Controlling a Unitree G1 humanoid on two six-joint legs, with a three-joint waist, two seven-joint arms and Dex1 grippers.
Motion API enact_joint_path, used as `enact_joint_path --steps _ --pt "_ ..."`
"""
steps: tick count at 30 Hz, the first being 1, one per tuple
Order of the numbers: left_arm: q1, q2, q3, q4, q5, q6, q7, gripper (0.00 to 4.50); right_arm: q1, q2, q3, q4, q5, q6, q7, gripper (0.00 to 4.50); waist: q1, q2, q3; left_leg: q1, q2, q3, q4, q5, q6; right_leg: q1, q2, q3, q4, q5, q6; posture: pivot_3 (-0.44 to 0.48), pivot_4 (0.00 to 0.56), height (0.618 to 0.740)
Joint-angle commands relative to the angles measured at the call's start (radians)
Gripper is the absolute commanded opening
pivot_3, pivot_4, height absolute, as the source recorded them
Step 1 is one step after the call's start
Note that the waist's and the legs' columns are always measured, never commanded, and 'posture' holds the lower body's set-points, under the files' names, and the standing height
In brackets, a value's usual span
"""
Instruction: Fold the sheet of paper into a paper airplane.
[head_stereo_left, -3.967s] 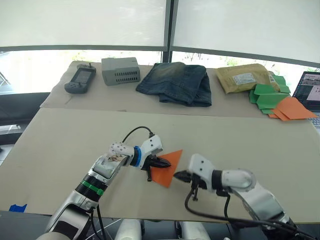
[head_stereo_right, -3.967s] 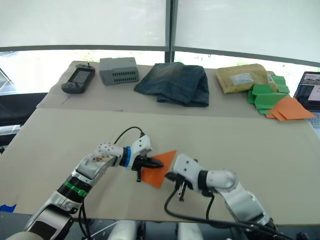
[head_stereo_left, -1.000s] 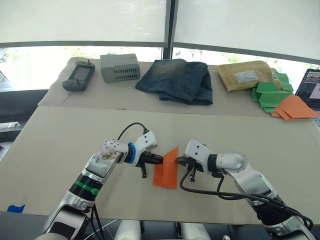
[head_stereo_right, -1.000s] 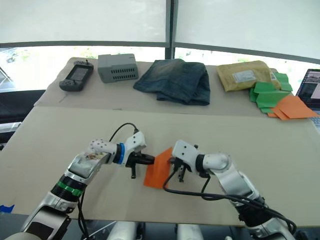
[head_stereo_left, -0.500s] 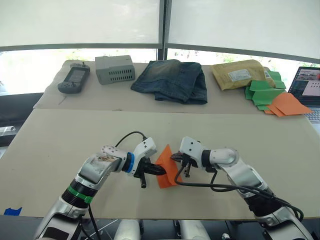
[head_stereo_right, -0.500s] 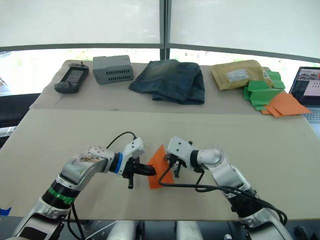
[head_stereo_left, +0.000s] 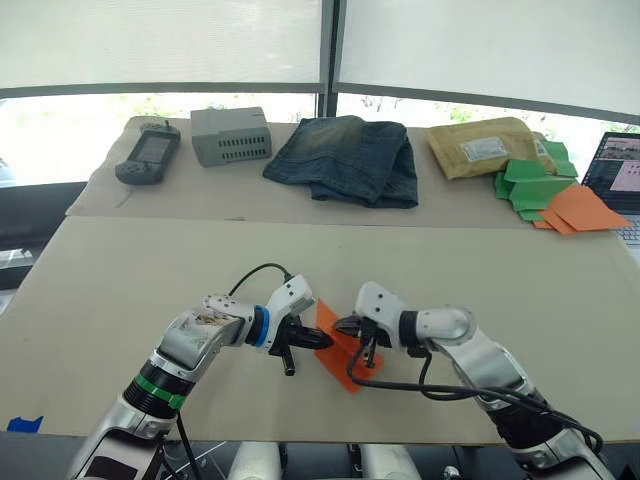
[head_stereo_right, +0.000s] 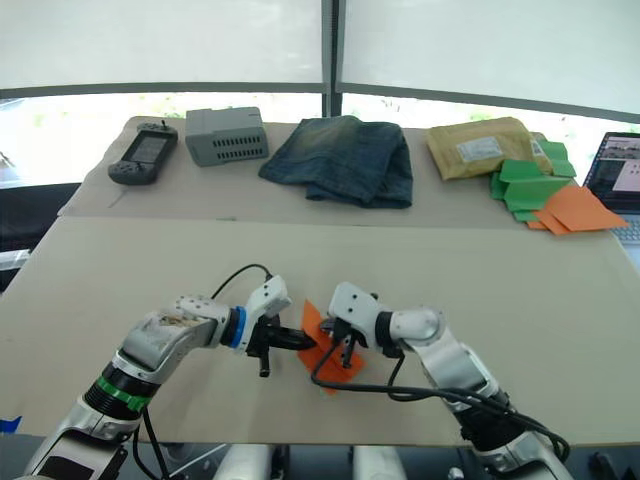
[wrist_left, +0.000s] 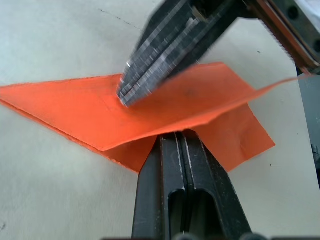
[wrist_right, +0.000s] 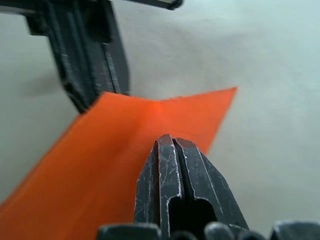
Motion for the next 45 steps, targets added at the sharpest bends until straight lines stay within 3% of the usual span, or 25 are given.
enact_joint_path --steps 1,9,18,26,31,38,45 --pt "0.010 0.015 -0.011 -0.037 -0.011 -0.014 0.002 0.02 -0.004 -0.016 -0.057 -0.077 0.044 0.045 -0.006 0.00 0.000 0.000 0.000 0.000 0.000 0.000 0.000 0.000 0.000 0.000 0.000 0.000 0.000 0.000 0.000 0.000 0.150 0.722" --pt "0.012 0.030 -0.015 -0.037 -0.012 -0.021 0.001 0.02 0.026 -0.088 -0.066 -0.149 0.102 0.143 0.024 0.00 0.002 0.000 0.000 -0.001 0.000 0.000 0.001 0.000 0.000 0.000 0.000 0.000 0.000 0.000 0.000 0.000 0.150 0.722" --pt "-0.006 0.035 0.032 -0.007 -0.023 -0.053 0.007 0.02 0.077 -0.083 0.019 -0.043 0.050 0.069 0.007 0.00 -0.002 0.000 0.000 0.002 0.000 0.001 0.001 0.000 0.000 0.001 0.000 0.000 0.000 0.001 0.001 0.000 0.150 0.722" --pt "-0.156 0.024 0.162 0.226 -0.037 -0.297 -0.081 0.02 0.068 -0.089 0.041 -0.007 0.030 0.048 0.002 0.00 0.002 -0.001 0.001 0.011 0.001 0.001 0.001 0.000 0.000 0.009 0.002 -0.001 0.001 -0.003 -0.008 0.000 0.150 0.722" --pt "-0.229 -0.064 0.126 0.388 0.036 -0.425 -0.050 0.02 0.066 -0.083 0.040 -0.007 0.027 0.053 -0.006 0.00 0.011 -0.004 0.001 0.014 0.001 0.003 0.001 0.000 -0.001 0.013 0.001 -0.001 0.001 -0.003 -0.008 0.000 0.150 0.722" --pt "-0.239 -0.118 0.070 0.512 0.115 -0.522 -0.064 0.02 0.073 -0.083 0.032 -0.022 0.024 0.064 -0.016 0.00 0.015 -0.004 0.001 0.013 0.001 0.007 0.001 0.001 -0.001 0.012 0.002 -0.001 0.002 -0.001 -0.008 0.000 0.150 0.722" --pt "-0.180 -0.116 0.031 0.482 0.142 -0.548 -0.105 0.02 0.073 -0.086 0.028 -0.021 0.024 0.065 -0.020 0.00 0.014 -0.004 0.001 0.013 0.001 0.007 0.001 0.001 -0.001 0.011 0.001 0.000 0.001 -0.001 -0.008 0.000 0.150 0.722"
